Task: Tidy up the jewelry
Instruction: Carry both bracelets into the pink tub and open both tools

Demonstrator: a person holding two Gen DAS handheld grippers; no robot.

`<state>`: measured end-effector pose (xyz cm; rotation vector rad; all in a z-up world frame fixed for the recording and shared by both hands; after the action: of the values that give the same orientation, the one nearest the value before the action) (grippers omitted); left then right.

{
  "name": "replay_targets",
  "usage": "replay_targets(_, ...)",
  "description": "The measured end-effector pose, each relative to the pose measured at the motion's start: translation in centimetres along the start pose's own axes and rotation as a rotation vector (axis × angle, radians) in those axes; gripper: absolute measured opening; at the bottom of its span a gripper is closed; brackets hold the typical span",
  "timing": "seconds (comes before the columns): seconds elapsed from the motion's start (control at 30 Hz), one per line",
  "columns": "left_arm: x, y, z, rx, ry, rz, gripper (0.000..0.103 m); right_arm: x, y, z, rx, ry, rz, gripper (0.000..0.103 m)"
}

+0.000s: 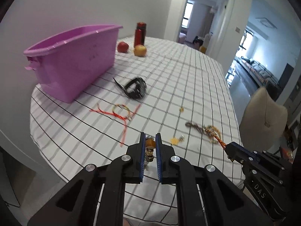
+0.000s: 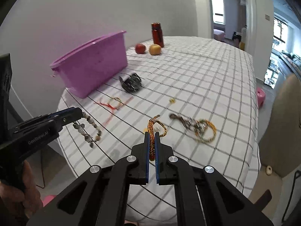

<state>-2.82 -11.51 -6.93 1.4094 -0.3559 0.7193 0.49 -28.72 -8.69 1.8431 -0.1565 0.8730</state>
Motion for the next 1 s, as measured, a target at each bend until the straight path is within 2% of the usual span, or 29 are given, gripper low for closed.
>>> replay_targets(0.17,2.9,2.7,-2.9,0.013,0.015,0.032,0.011,3.2,0.6,-2.3,0.023,0.032,0.022,0.005)
replay_targets(0.3,5.6,4.6,-5.8,0.013,-0.002,0.042,0.011,6.3,0.7,-4.6,0.040,0.001,0.042,0.005)
replay_targets(0.63,14.0,7.8,-12.7,-0.069,-0.112,0.078,0.011,15.4,0.7,-13.3,0.019,-0.053,0.146,0.005)
replay_targets(0.77,17.8,8.0,-15.4,-0.056,-0.122,0.103,0.011,19.2,-0.6,-16.5,0.060,-0.047,0.166,0.005)
replay_targets(1.0,23.0,6.7,-20.3,0.023,-0.044,0.154,0.011,25.4,-4.9,-20.3,0.135,0.042,0.177,0.005)
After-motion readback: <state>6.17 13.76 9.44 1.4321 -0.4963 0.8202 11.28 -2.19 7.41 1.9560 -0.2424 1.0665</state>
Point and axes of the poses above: each gripper's, at about its wrist camera, not at the fingertips, and y roughly against the way its jaws point, z to its right, x to its top, the point moved 4 cm from there along -y, roughly the way its jaws point, and after that the axes turned 6 degrees about -z, right-handed, at the moved point
